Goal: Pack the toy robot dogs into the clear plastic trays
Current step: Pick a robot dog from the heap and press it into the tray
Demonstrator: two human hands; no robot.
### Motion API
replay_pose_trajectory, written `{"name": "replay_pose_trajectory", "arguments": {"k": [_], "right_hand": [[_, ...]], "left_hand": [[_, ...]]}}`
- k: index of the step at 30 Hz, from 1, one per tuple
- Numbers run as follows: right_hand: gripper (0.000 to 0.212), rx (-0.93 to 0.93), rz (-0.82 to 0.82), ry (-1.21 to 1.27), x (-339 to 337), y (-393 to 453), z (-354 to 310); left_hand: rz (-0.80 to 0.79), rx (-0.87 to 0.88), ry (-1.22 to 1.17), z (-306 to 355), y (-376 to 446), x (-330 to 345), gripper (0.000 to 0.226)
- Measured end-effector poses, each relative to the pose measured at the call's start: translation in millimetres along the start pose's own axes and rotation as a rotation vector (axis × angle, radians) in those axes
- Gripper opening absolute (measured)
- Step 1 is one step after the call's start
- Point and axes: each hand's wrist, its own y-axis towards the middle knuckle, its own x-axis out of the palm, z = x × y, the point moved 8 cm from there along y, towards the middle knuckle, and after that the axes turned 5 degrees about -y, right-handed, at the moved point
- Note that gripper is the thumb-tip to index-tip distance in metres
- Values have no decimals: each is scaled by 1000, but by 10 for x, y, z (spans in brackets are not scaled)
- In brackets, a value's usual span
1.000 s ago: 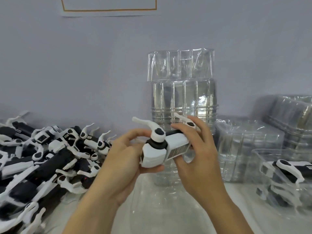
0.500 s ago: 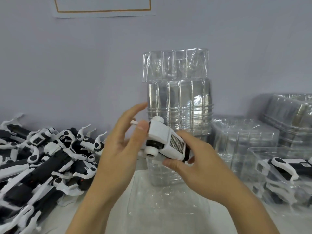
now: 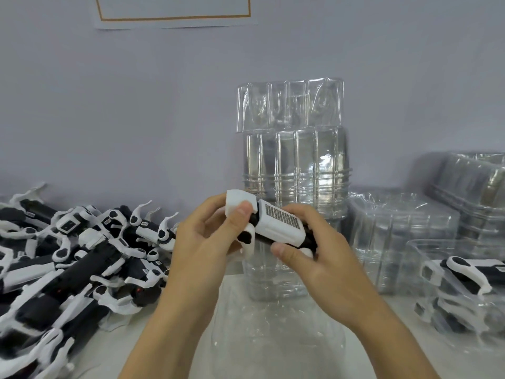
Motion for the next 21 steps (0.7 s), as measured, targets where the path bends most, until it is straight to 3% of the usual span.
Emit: {"name": "replay_pose_trajectory", "arguments": {"k": [5,8,11,15,21], "right_hand": [[44,-53,167,-22,-77,5,-46],[32,-51,215,-9,-112,3,-17],[19,-31,244,22,-186,11,19],[6,35,177,89,-152,23,96],[10,145,-34,5,-38,14,248]], "left_hand": [[12,-219,-118,-167,-6,-57,40],[32,-304,-85,-265,0,-149,17],[72,-297,-73,-305,29,-205,25],[66,-234,-131,-337,53,-130,27],[94,-209,-44,-441,69,-154,35]]}}
